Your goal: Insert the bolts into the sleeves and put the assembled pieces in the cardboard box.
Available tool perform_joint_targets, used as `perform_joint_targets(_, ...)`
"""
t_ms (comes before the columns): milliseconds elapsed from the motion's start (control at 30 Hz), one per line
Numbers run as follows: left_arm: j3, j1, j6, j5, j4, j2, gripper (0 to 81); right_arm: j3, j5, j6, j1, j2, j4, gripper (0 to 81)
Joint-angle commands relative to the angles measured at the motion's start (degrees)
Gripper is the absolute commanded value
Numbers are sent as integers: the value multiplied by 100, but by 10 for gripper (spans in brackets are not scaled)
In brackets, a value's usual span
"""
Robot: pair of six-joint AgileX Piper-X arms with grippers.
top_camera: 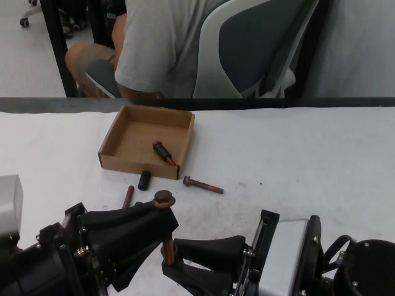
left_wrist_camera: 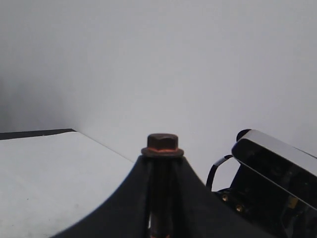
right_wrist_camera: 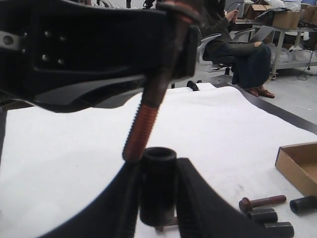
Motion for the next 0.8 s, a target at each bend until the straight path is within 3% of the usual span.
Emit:
perform_joint_targets(0,-37,-36,12,41,-5,-5,8,-27,127,-66,-4,-6,-77,2)
perform_joint_targets(767,-37,-36,259,25,-63,-5,8,-27,-57,113,9,-6,-499,2)
